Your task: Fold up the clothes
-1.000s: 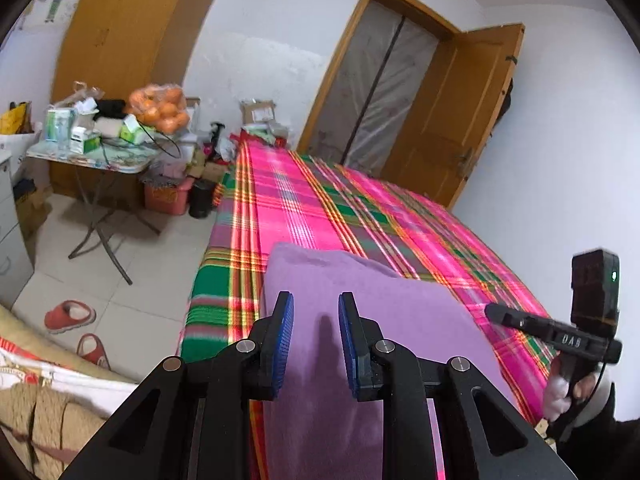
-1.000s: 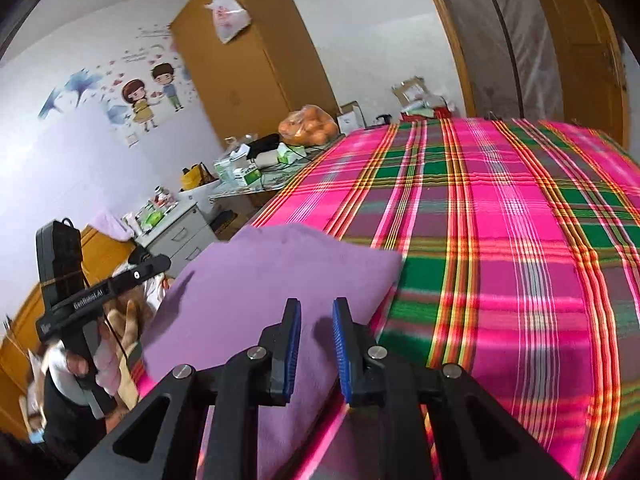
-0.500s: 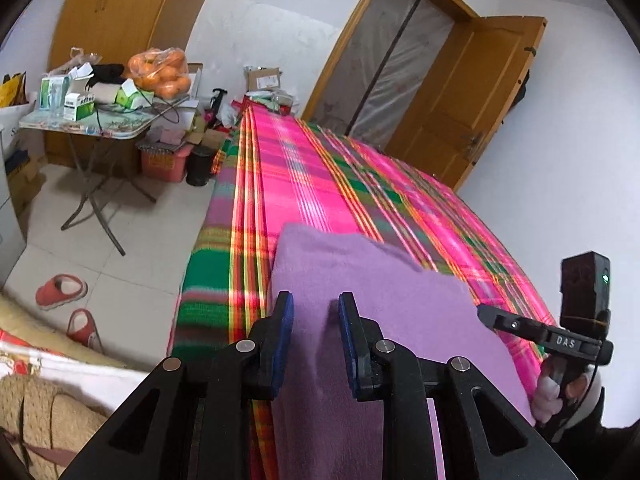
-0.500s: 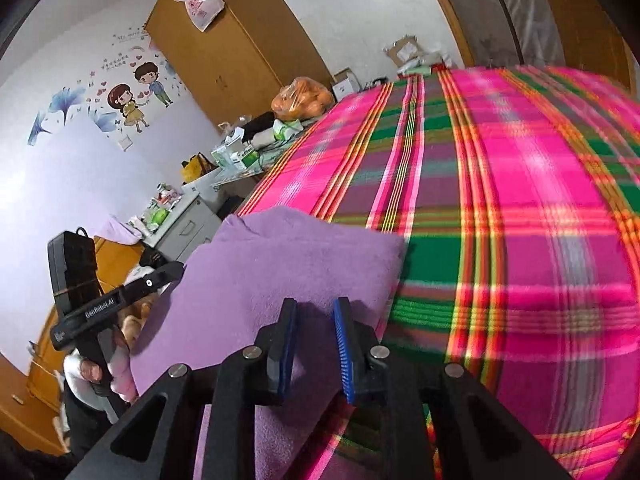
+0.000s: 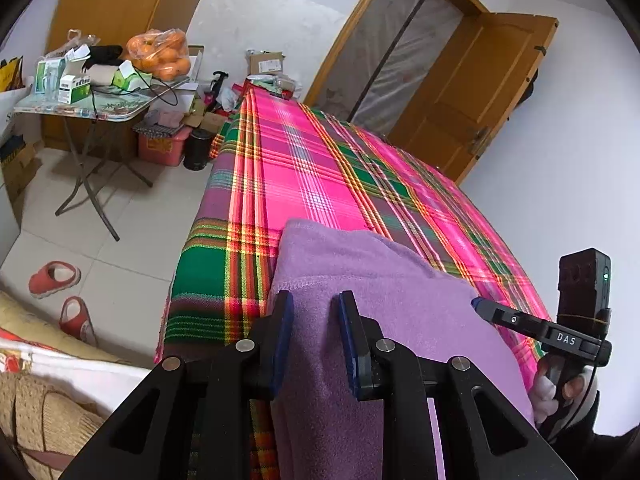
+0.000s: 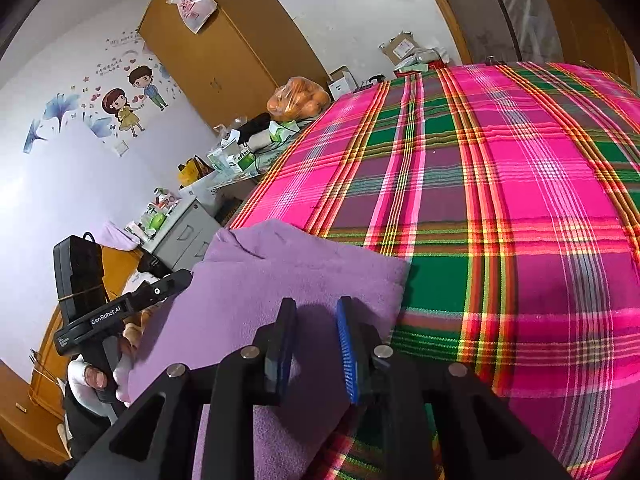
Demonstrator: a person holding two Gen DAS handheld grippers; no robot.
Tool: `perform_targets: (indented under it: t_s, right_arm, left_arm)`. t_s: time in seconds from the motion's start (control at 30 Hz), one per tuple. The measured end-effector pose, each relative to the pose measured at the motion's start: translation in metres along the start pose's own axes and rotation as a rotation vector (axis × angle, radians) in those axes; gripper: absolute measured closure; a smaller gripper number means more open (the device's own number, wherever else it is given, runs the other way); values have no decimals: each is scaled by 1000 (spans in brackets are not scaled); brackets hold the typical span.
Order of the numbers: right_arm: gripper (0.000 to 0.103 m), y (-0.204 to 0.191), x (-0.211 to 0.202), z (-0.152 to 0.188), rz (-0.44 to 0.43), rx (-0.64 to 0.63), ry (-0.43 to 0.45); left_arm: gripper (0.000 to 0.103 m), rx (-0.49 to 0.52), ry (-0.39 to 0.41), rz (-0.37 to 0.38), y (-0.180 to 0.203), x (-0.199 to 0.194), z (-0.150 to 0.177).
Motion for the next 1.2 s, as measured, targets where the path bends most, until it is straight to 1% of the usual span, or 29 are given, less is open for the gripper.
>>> perform_targets:
  t_s: [0.07, 0.1, 0.13, 0.17, 0.27, 0.37, 0.47, 0.57, 0.6, 0.67, 0.7, 0.8, 0.83, 0.9, 0.97, 1.13, 1.2]
  right_arm:
    - [81, -6, -10, 2, -6, -16, 24]
    - [80, -9, -16, 4, -10, -25, 36]
    - [80, -12, -22, 5, -13, -33, 48]
    - [80, -15, -27, 6, -17, -42, 60]
    - [79, -24, -42, 15, -35, -68, 79]
    - [79, -32, -49, 26, -63, -85, 68]
    - [79, -41, -53, 35, -100, -106, 75]
    - [79, -47, -52, 44, -136, -137, 71]
    - [79, -48, -50, 46, -133, -140, 63]
    - [79, -49, -46, 49, -125, -143, 47]
    - [79, -49, -45, 50, -121, -145, 39]
    - [79, -52, -45, 51, -103, -164, 33]
    - [76, -54, -47, 51, -99, -173, 42]
    - [74, -60, -55, 52, -120, -202, 68]
    - [74, -65, -58, 56, -130, -226, 70]
    - [74, -67, -56, 64, -95, -234, 63]
    - [73, -69, -55, 68, -69, -248, 62]
  left_arm:
    - [79, 0, 30, -7, -1, -7, 0]
    - [79, -11, 47, -1, -1, -14, 2]
    - [79, -22, 59, 17, -1, -20, 5]
    - [79, -34, 81, 51, -1, -32, 11]
    - [79, -43, 127, 68, -2, -54, 29]
    - [79, -71, 133, 74, -5, -63, 45]
    - [79, -98, 146, 76, -5, -70, 62]
    - [79, -95, 176, 106, -2, -78, 74]
    - [79, -90, 173, 109, -2, -75, 76]
    - [79, -104, 141, 104, -9, -65, 82]
    - [79, -101, 167, 118, -10, -67, 85]
    - [79, -83, 177, 101, -6, -69, 88]
    - [79, -81, 179, 93, -5, -70, 89]
    - [79, -47, 185, 71, 3, -75, 93]
    - [79, -10, 189, 54, 10, -79, 99]
    - [78, 79, 190, 56, 26, -83, 116]
    - [78, 109, 191, 37, 27, -79, 122]
Point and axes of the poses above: each gripper's, at about its wrist camera, not at the fingertips, and x roughly the way its jaws point, y to its right, z to its underside, the point moved 2 cm from there along x, roughly the way its jaws point, and after that the axes turned 10 degrees about -x, right-handed, at the moved point
